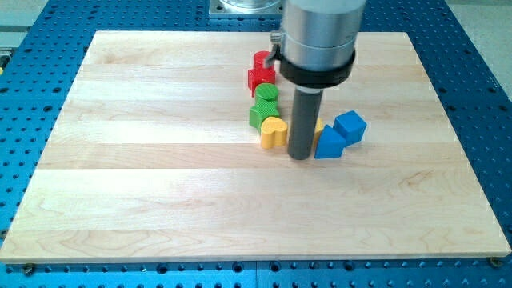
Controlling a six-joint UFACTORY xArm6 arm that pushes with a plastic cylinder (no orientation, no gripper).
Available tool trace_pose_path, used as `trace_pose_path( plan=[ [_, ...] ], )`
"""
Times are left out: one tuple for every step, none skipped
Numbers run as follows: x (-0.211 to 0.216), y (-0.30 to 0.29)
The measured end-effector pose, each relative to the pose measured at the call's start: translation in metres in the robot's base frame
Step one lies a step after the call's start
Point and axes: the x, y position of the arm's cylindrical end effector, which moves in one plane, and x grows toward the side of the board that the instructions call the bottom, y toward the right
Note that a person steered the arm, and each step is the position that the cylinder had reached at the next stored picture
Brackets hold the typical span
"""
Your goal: Place the triangle below to the cube
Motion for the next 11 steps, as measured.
trace_pose_path(
  plan=[
    [0.000,0.020],
    [-0.005,0.037],
    [-0.023,0.046],
    [-0.010,0.018],
    [0.033,-0.054],
    [0.060,-0.049],
    [0.048,0.001],
    [0.013,0.052],
    [-0.021,0.066],
    [-0.013,0.033],
    [0.040,-0.040]
  ],
)
